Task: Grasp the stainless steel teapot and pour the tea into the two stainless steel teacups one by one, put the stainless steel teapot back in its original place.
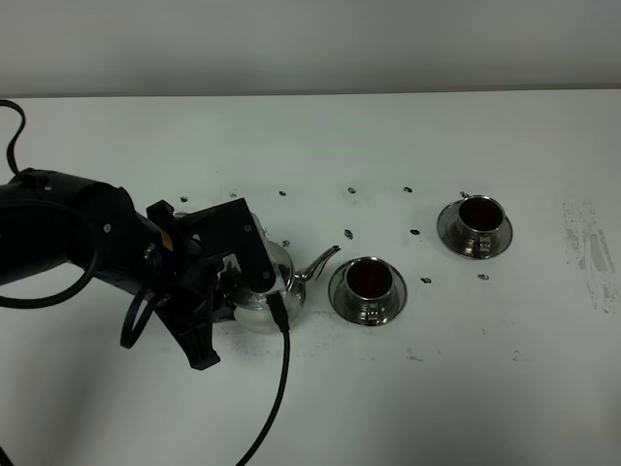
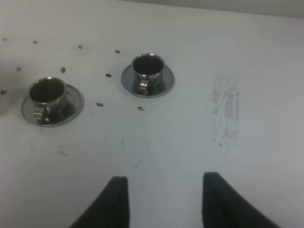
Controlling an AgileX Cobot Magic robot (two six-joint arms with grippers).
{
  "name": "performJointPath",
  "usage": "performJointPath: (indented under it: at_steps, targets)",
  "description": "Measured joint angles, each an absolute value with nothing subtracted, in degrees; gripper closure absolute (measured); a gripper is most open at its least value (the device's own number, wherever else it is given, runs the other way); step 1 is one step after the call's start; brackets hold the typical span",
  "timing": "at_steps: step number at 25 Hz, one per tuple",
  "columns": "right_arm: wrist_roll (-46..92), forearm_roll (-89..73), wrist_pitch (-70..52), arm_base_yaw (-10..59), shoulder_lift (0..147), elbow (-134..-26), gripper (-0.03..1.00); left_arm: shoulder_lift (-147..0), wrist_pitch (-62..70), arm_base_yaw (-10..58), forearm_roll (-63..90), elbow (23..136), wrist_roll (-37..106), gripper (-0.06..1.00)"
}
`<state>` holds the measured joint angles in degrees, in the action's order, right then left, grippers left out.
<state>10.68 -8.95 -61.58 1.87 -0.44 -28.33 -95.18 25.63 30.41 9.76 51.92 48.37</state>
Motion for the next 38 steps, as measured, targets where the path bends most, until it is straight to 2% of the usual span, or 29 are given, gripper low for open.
performJointPath:
  at_steps: [14,19,27,38]
  targets:
    - [10.68,-8.95,-61.58,1.87,-0.44,-28.33,0.59,-99.65,21.58,30.41,9.71,51.75,47.88,0.76]
    - [10.68,-8.95,-61.58,1.87,-0.44,-28.33,0.59,-96.74,26.07,29.91,9.57,53.78,47.81,0.76]
    - [10.68,-8.95,-61.58,1.87,-0.44,-28.33,0.59,-95.53,33.87,22.23,1.16,62.56,32.22,0.76]
    - [10.68,-8.95,-61.58,1.87,-0.44,-28.33,0.59,-95.53,34.02,12.67,-0.68,63.55,14.83,0.76]
